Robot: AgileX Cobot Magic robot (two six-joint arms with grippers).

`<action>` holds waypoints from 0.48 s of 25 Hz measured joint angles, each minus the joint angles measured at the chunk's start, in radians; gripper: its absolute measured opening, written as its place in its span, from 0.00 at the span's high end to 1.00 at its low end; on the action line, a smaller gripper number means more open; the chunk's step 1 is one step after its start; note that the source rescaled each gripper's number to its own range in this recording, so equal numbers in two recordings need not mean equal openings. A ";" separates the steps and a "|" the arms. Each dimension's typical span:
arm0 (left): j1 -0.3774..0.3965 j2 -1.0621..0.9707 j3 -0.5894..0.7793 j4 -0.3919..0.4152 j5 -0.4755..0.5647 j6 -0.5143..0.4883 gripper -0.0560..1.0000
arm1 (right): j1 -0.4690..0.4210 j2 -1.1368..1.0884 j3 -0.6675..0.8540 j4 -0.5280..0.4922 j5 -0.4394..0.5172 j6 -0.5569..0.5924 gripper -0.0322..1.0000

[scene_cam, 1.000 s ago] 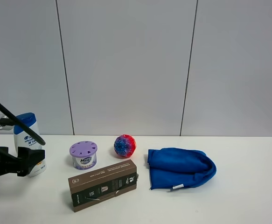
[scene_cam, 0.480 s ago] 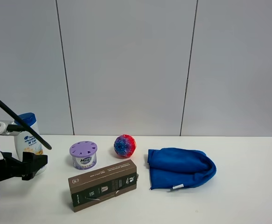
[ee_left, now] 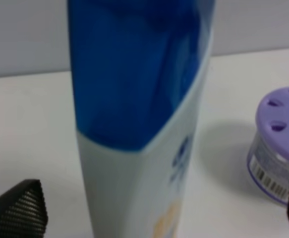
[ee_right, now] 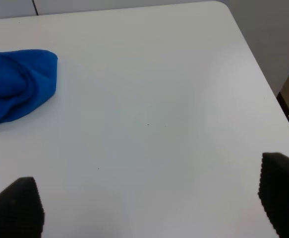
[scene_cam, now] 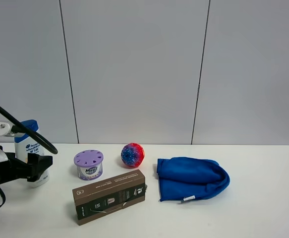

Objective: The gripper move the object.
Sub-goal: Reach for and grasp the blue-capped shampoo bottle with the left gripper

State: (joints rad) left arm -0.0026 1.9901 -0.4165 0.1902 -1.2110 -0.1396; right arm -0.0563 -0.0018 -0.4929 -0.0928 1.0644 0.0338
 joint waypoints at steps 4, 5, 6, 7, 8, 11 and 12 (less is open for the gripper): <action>0.000 0.002 -0.020 0.000 0.000 0.001 0.00 | 0.000 0.000 0.000 0.000 0.000 0.000 0.00; 0.000 0.004 -0.021 0.000 0.000 0.001 0.00 | 0.000 0.000 0.000 0.000 0.000 0.000 0.00; 0.000 0.009 -0.022 0.000 0.000 0.001 0.00 | 0.000 0.000 0.000 0.000 0.000 0.000 0.00; 0.000 0.015 -0.022 -0.001 0.000 0.001 0.00 | 0.000 0.000 0.000 0.000 0.000 0.000 0.00; 0.000 0.022 -0.022 -0.001 0.000 0.001 0.00 | 0.000 0.000 0.000 0.000 0.000 0.000 0.00; 0.000 0.053 -0.030 -0.002 0.000 0.002 0.00 | 0.000 0.000 0.000 0.000 0.000 0.000 0.00; 0.000 0.061 -0.038 -0.001 0.000 0.004 0.00 | 0.000 0.000 0.000 0.000 0.000 0.000 0.00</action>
State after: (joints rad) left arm -0.0026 2.0515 -0.4541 0.1891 -1.2113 -0.1356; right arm -0.0563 -0.0018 -0.4929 -0.0928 1.0644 0.0338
